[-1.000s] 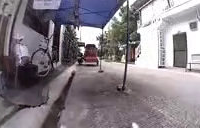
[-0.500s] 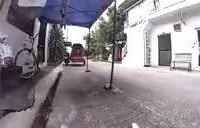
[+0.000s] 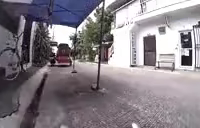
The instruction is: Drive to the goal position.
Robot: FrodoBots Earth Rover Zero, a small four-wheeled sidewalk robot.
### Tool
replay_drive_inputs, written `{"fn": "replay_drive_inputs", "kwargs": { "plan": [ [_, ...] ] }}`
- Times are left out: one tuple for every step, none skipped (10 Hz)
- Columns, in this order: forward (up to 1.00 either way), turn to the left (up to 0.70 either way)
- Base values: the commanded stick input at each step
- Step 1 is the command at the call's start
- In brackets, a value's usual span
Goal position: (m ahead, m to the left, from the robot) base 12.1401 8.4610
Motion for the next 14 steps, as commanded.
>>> {"fn": "replay_drive_inputs", "kwargs": {
  "plan": [
    [0.00,-0.68],
    [0.00,-0.68],
    [0.00,-0.67],
    [0.00,-0.67],
    [0.00,-0.67],
    [0.00,-0.67],
    [0.00,-0.67],
    [0.00,-0.67],
    [0.00,-0.67],
    [0.00,-0.67],
    [0.00,-0.67],
    [0.00,-0.67],
    [0.00,-0.67],
    [0.00,-0.63]
  ]
}}
